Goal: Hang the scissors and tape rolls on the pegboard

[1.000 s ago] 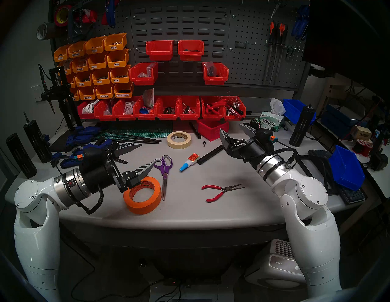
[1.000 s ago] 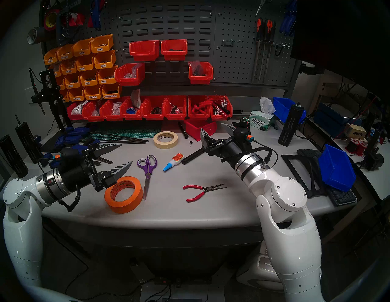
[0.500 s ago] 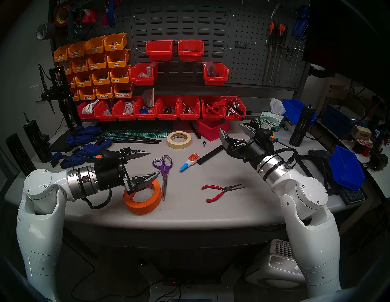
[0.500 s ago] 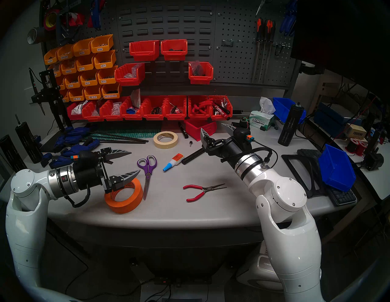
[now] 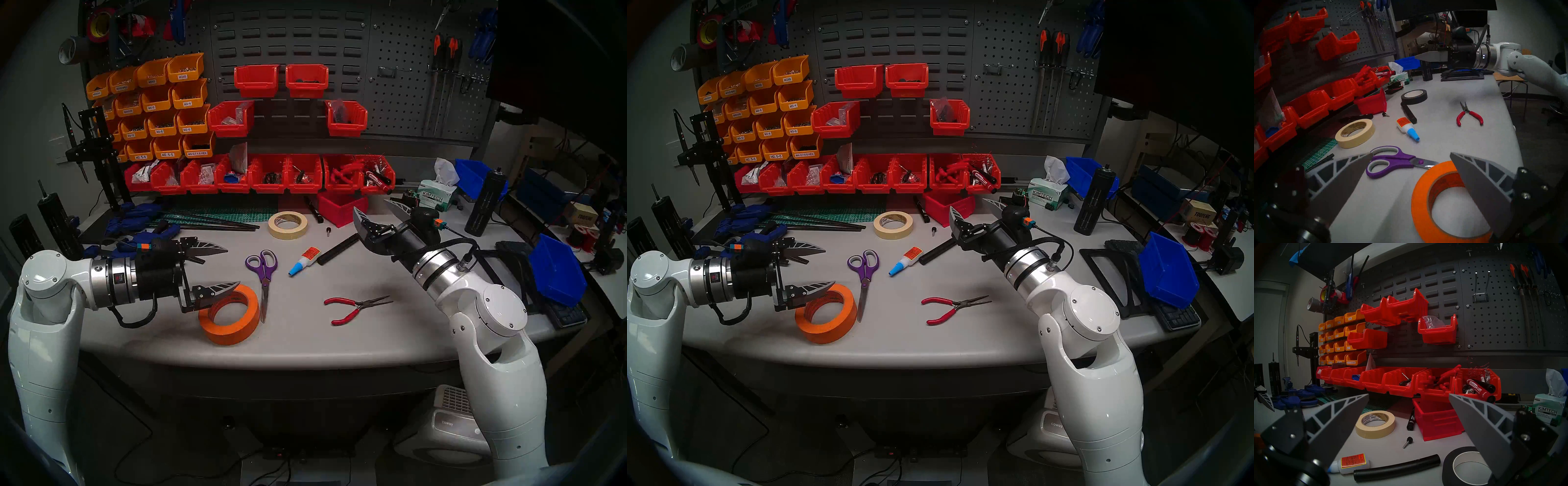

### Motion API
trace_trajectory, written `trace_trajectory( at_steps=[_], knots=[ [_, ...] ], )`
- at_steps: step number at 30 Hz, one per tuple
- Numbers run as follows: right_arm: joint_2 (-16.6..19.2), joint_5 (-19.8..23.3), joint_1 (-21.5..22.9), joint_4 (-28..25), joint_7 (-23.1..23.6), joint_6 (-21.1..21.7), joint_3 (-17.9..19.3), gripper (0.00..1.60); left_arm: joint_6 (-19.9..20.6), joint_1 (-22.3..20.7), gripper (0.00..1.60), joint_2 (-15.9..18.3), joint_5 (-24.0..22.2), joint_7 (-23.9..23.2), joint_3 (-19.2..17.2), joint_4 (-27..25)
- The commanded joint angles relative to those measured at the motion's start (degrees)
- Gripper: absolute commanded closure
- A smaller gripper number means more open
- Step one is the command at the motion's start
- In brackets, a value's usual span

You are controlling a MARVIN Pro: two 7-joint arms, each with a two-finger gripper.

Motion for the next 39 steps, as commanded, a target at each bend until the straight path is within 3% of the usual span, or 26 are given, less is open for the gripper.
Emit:
trace_trajectory(
  at_steps=[1,9,24,39],
  knots=[
    [0.1,0.0,0.8,-1.8,0.1,-0.2,0.2,0.00,4.0,-0.6,0.00,5.1,-1.8,-4.9,-2.5,-2.1],
    [0.0,0.0,0.8,-1.8,0.2,-0.1,0.3,0.00,5.3,-2.6,0.00,7.3,-0.6,-6.6,-1.1,-0.9],
    [-0.1,-0.1,0.8,-1.8,0.3,-0.1,0.3,0.00,4.2,-7.4,0.00,12.1,2.3,-5.7,7.1,3.3],
    [-0.3,-0.3,0.8,-1.8,0.5,-0.1,0.4,0.00,2.9,-15.9,0.00,12.3,7.0,-0.3,15.8,8.2]
  ],
)
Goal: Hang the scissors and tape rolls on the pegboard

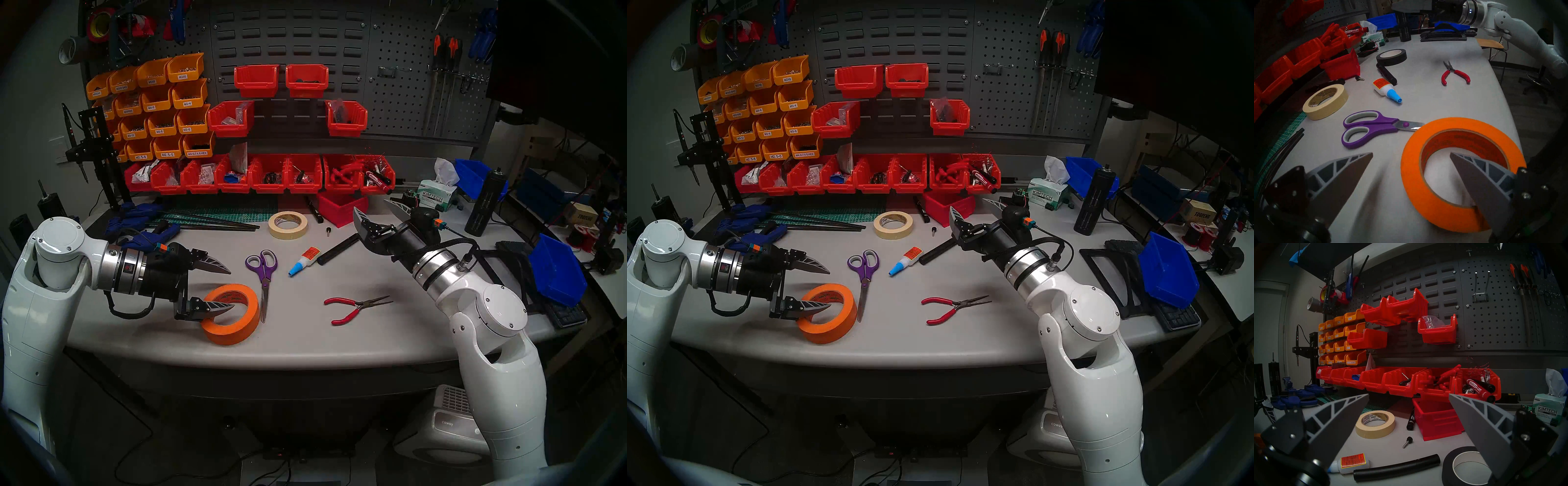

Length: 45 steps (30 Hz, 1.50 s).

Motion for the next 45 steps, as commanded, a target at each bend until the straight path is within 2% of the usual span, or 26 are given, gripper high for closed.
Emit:
trace_trajectory(
  at_steps=[1,7,11,17,22,23,24,25,26,27,28,29,31,37,40,45],
  knots=[
    [0.1,0.1,0.9,-1.8,0.1,-0.2,0.2,0.00,0.2,-6.1,0.00,0.8,0.4,2.1,1.9,0.7],
    [0.0,0.0,0.9,-1.8,0.2,-0.2,0.2,0.00,1.8,-8.9,0.00,2.4,1.8,0.4,6.4,1.5],
    [0.0,0.0,0.8,-1.8,0.2,-0.1,0.3,0.00,2.6,-9.1,0.00,4.0,2.5,-1.0,8.2,1.6],
    [-0.1,-0.1,0.8,-1.9,0.3,-0.1,0.3,0.00,4.9,-9.0,0.00,8.0,3.4,-5.0,9.9,1.1],
    [-0.2,-0.1,0.8,-1.9,0.3,-0.1,0.3,0.00,5.2,-9.0,0.00,9.5,2.9,-5.3,10.6,0.9],
    [-0.2,-0.1,0.8,-1.9,0.3,-0.1,0.3,0.00,5.3,-9.0,0.15,9.7,2.7,-5.2,10.7,0.8],
    [-0.2,-0.1,0.8,-1.8,0.3,-0.1,0.3,0.00,5.7,-9.0,0.18,10.1,2.3,-5.4,11.0,0.6],
    [-0.2,-0.1,0.8,-1.9,0.3,-0.1,0.3,0.00,5.9,-8.8,0.47,10.3,2.0,-5.3,11.1,0.4],
    [-0.2,-0.1,0.8,-1.8,0.4,-0.1,0.3,0.00,6.3,-8.9,0.60,10.7,1.5,-5.5,11.4,0.4],
    [-0.2,-0.1,0.8,-1.8,0.4,-0.1,0.3,0.00,6.4,-8.7,0.82,10.9,1.3,-5.3,11.5,0.2],
    [-0.2,-0.2,0.8,-1.9,0.4,-0.1,0.3,0.00,6.4,-8.5,0.94,11.1,1.0,-5.0,11.6,0.0],
    [-0.2,-0.2,0.8,-1.8,0.4,-0.1,0.3,0.00,6.4,-8.7,1.21,11.5,0.9,-5.0,12.0,-0.1],
    [-0.2,-0.2,0.8,-1.9,0.4,-0.1,0.3,0.00,6.9,-8.5,1.60,11.6,-0.2,-4.5,12.1,0.0],
    [-0.3,-0.2,0.8,-1.9,0.5,0.0,0.4,0.00,5.1,-7.2,1.60,10.9,-2.3,-1.1,10.1,-1.0],
    [-0.4,-0.3,0.9,-1.8,0.5,0.0,0.4,0.00,2.8,-6.3,1.60,9.3,-2.8,2.0,7.1,-1.9],
    [-0.4,-0.3,0.9,-1.7,0.6,-0.1,0.4,0.00,1.4,-7.4,1.60,6.1,-3.9,5.5,3.1,-2.2]
  ],
)
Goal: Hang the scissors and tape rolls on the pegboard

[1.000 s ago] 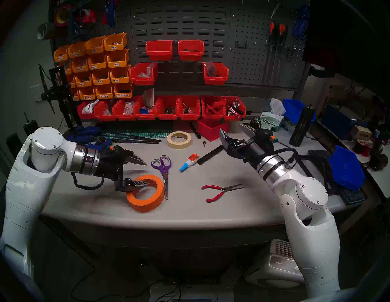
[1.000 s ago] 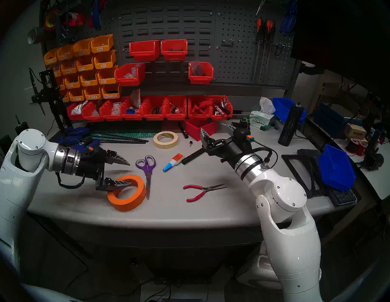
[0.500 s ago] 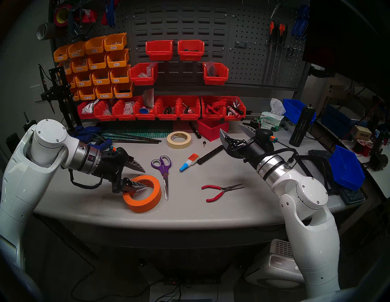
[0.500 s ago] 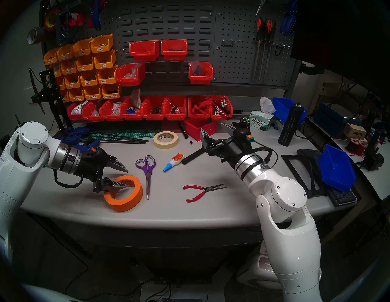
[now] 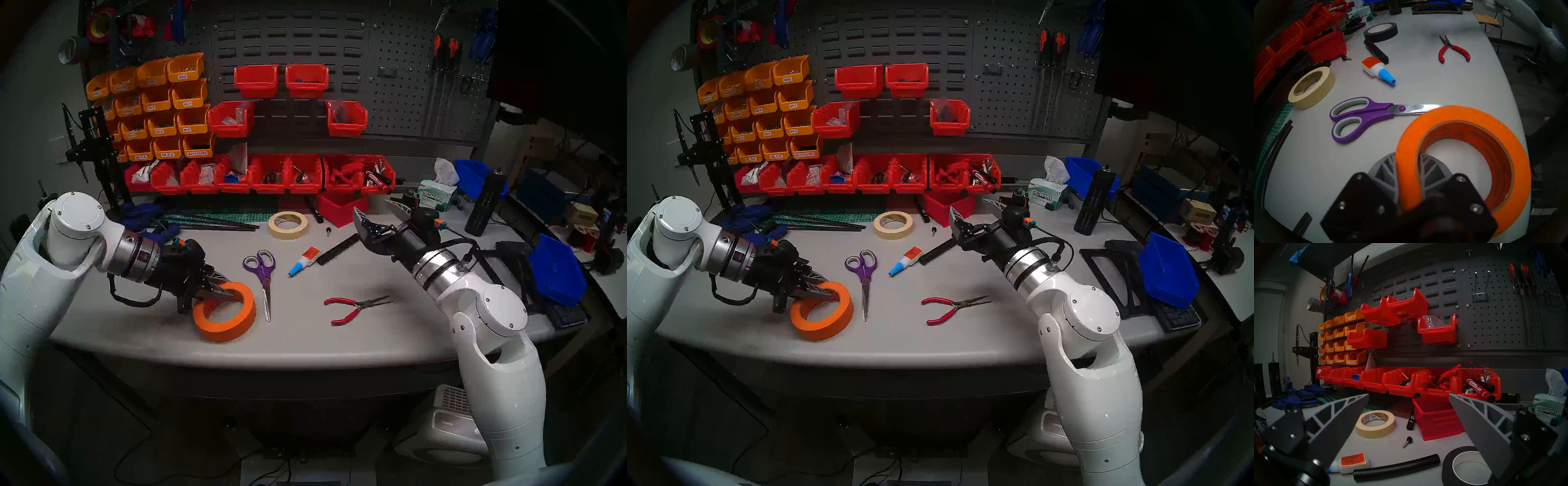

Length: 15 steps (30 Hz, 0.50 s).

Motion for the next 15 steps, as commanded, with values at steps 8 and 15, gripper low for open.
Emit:
trace_trajectory(
  at_steps=[8,15],
  knots=[
    [-0.1,0.0,0.9,-1.6,0.2,-0.3,0.2,0.00,-6.4,-1.3,1.60,-10.1,-4.2,12.1,-12.0,-3.2],
    [-0.2,-0.1,0.9,-1.5,0.3,-0.3,0.2,0.00,-10.5,-2.0,1.60,-15.9,-5.8,19.8,-15.8,-4.1]
  ],
)
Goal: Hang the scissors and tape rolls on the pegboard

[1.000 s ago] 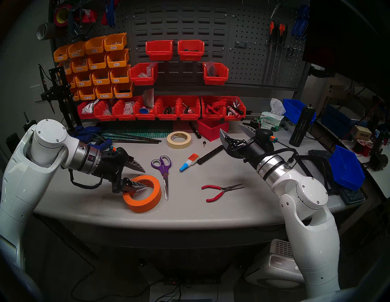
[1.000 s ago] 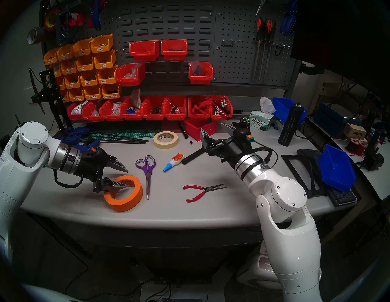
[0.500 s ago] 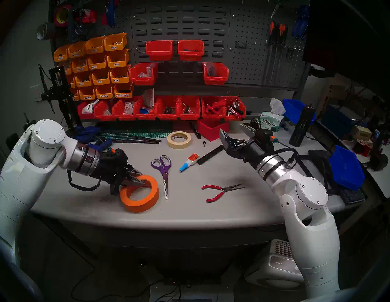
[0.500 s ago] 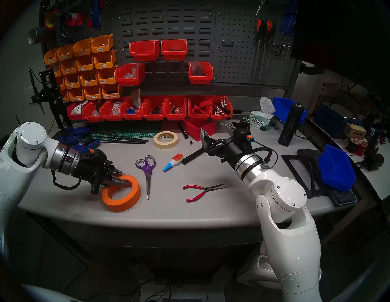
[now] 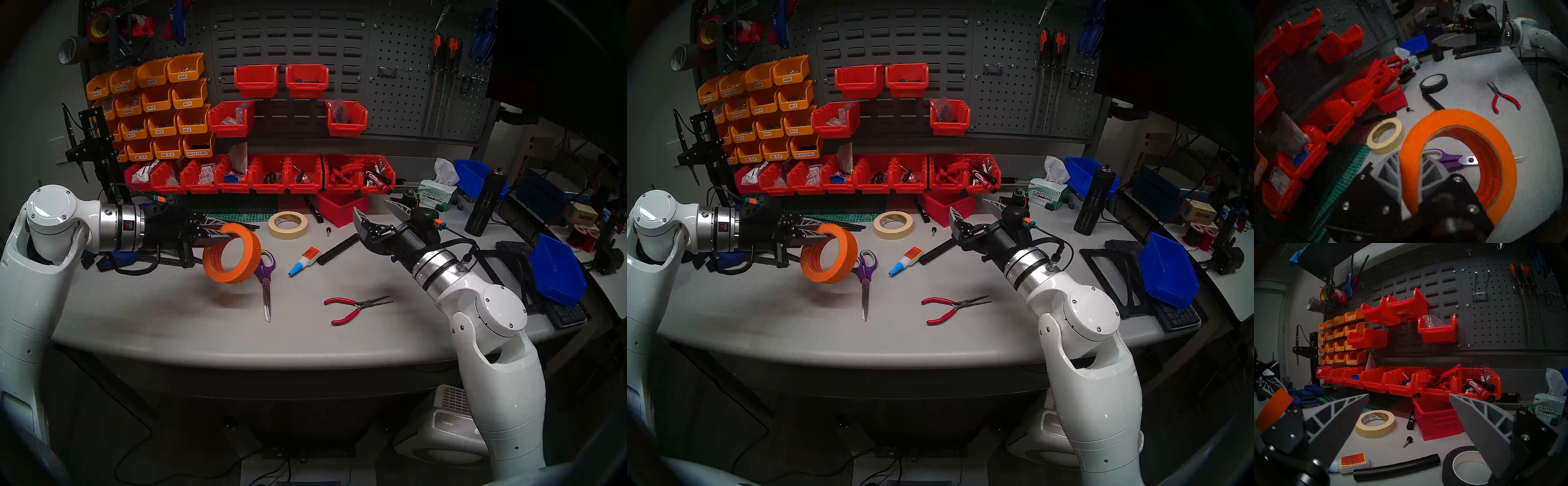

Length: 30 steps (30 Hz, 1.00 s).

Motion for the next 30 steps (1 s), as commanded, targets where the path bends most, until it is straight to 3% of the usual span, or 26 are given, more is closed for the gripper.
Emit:
trace_trajectory(
  at_steps=[1,7,8,9,14,15,21,22,30],
  knots=[
    [0.0,0.1,0.9,-1.7,0.1,-0.3,0.2,0.00,-4.7,-2.2,1.60,-6.2,-2.7,6.4,-4.7,-1.8],
    [-0.1,0.0,0.9,-1.6,0.2,-0.4,0.2,0.00,-8.5,-2.1,1.60,-11.6,-5.1,13.3,-6.5,-3.6],
    [-0.1,0.0,0.9,-1.5,0.2,-0.4,0.2,0.00,-8.9,-2.1,1.60,-10.7,-5.8,12.5,-6.5,-3.5],
    [-0.1,0.0,0.9,-1.5,0.2,-0.4,0.2,0.00,-9.7,-2.1,1.60,-12.9,-5.9,15.0,-6.8,-4.2],
    [-0.2,-0.1,1.0,-1.4,0.3,-0.4,0.2,0.00,-13.4,-2.6,1.60,-16.9,-7.4,20.0,-7.1,-6.6],
    [-0.2,-0.1,1.0,-1.4,0.3,-0.4,0.2,0.00,-13.5,-2.7,1.60,-15.7,-8.0,19.0,-7.0,-6.5],
    [-0.3,-0.2,1.0,-1.4,0.4,-0.4,0.2,0.00,-18.9,-0.7,1.60,-21.5,-6.9,26.1,-6.2,-8.6],
    [-0.3,-0.2,1.0,-1.4,0.4,-0.4,0.3,0.00,-19.2,-0.4,1.60,-20.9,-7.3,25.6,-6.1,-8.2],
    [-0.4,-0.3,1.0,-1.4,0.5,-0.4,0.3,0.00,-26.7,2.8,1.60,-27.1,-3.3,33.6,-4.1,-8.7]
  ],
)
